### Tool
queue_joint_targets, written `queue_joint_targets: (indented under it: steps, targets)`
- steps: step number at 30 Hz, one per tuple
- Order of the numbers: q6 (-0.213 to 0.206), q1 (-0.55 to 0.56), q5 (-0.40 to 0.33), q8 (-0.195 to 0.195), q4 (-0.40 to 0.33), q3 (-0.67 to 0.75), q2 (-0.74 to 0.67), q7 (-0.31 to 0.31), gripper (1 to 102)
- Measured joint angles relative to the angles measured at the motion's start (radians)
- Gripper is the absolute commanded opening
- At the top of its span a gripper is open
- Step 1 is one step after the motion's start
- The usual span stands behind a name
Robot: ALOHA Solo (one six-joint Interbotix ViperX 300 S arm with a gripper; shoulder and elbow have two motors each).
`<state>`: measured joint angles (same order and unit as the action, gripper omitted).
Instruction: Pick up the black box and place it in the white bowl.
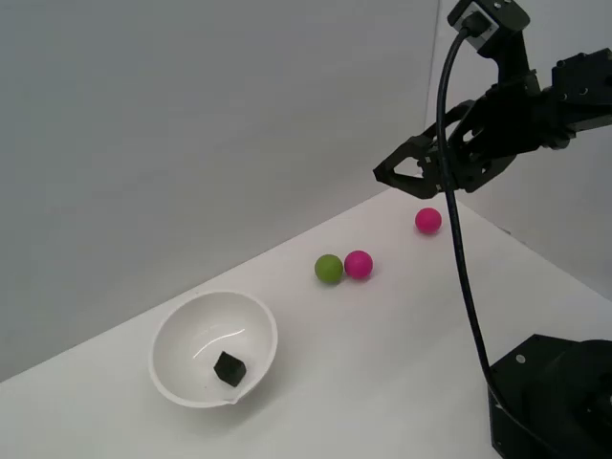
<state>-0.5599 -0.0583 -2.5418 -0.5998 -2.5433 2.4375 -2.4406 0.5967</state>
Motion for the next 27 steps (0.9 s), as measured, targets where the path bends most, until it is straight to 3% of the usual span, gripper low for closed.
queue_joint_targets:
  steps: [9,27]
  targets:
    - [0.003,-0.126,-0.092,-0.04,-0.089,0.161,-0.16,0.0,95]
    - [0.02,-0.221,-0.198,-0.044,-0.196,0.396,-0.397,-0.012,94]
